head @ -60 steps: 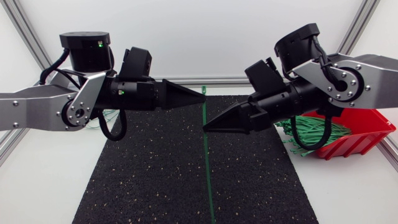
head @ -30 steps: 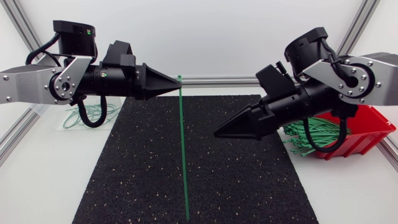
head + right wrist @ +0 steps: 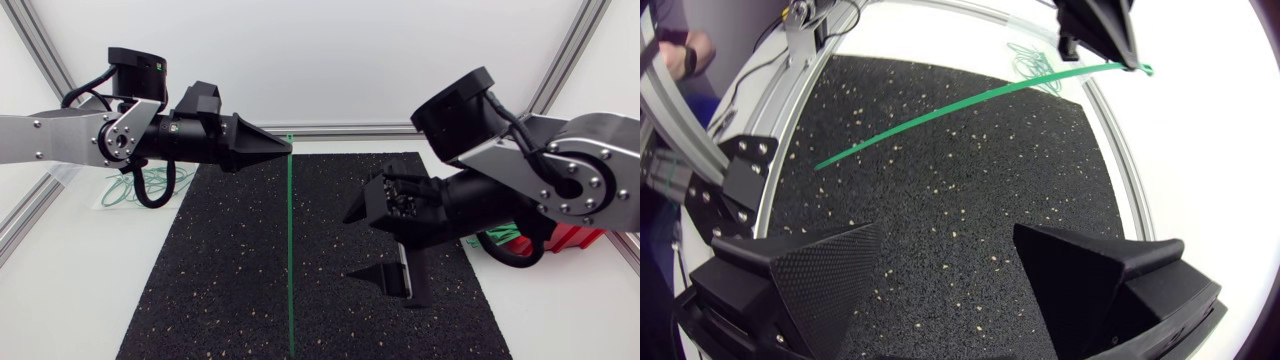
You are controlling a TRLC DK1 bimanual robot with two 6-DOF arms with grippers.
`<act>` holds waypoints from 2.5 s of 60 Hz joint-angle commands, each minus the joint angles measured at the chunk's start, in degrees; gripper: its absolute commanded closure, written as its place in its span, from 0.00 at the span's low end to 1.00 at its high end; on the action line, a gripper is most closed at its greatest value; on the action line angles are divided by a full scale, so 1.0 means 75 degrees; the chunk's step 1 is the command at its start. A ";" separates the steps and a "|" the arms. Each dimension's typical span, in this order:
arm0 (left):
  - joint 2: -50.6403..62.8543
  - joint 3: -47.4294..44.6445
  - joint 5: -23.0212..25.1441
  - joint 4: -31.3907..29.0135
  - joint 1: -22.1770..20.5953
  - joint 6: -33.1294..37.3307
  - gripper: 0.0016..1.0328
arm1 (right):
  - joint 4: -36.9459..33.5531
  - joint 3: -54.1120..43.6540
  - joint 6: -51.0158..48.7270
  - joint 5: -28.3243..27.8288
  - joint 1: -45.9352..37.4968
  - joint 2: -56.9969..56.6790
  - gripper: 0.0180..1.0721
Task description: Take a green cable tie from the red box, thread the tail through the head to close it, then place it in the transparent bin on the left.
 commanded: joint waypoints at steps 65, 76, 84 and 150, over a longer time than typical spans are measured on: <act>0.0810 0.0327 0.0157 0.0092 0.0182 -0.0200 0.96 | 0.1669 -0.1181 -0.2033 0.1709 0.1047 0.0102 0.16; 0.0822 0.0350 0.0157 0.0080 0.0217 -0.0247 0.96 | 0.3931 -0.2364 -0.3298 0.1533 0.1175 -0.0332 0.16; 0.0845 0.0374 0.0157 0.0080 0.0229 -0.0364 0.96 | 0.5337 -0.3056 -0.4294 0.1639 0.1445 -0.0578 0.14; 0.1631 0.0573 0.0426 0.0221 0.0522 -0.1582 0.96 | 0.9403 -0.4415 -0.5806 0.0514 0.2523 0.0969 0.05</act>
